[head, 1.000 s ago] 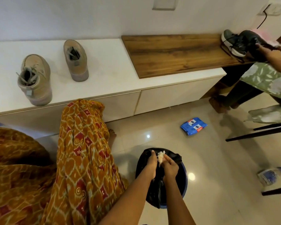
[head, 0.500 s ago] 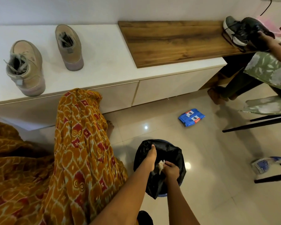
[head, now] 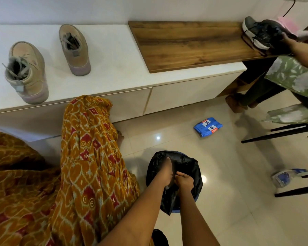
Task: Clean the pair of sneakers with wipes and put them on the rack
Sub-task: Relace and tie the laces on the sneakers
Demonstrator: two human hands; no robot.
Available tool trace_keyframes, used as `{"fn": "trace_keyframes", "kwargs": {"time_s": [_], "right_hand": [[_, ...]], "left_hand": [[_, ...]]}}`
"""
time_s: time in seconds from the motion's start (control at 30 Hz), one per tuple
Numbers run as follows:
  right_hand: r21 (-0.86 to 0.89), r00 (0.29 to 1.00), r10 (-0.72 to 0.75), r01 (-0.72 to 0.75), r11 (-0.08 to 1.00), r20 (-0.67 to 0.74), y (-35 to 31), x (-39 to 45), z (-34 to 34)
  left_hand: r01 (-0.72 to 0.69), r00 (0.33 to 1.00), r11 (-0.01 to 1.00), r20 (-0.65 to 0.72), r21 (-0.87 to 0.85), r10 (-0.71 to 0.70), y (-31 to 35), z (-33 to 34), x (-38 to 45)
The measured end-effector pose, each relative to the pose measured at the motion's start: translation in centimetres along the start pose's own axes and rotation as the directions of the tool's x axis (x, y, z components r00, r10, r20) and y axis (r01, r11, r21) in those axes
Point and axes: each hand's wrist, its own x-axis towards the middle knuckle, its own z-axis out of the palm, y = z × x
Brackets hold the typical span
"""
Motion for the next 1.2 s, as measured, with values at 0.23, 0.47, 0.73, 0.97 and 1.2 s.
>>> {"fn": "trace_keyframes", "kwargs": {"time_s": [0.23, 0.47, 0.73, 0.97, 1.2], "right_hand": [[0.114, 0.996, -0.093, 0.091, 0.989, 0.012, -4.1, -1.0, 1.3], [0.470, 0.936, -0.337, 0.253, 0.846, 0.103, -17.0, -7.6, 8.0], [0.533, 0.643, -0.704, 0.498, 0.684, 0.302, -31.1, -20.7, 19.0], [0.231, 0.300, -0.880, 0.887, 0.400, 0.369, -37.3, -25.1, 27.0], [0.066, 0.308, -0.746, 0.903, 0.425, 0.591, -39.6, -23.4, 30.5]], "left_hand": [[-0.087, 0.996, 0.996, -0.018, -0.023, 0.087, 2.9, 0.2, -1.2], [-0.457, 0.877, 0.861, -0.049, 0.223, 0.478, 16.1, -3.6, -6.7], [-0.708, 0.442, 0.506, -0.250, 0.493, 0.861, 30.9, -16.3, -15.4], [-0.517, -0.014, 0.363, -0.431, 0.776, 0.902, 35.4, -25.2, -16.1], [-0.584, 0.232, 0.474, -0.424, 0.659, 0.875, 38.7, -28.7, -13.1]]}}
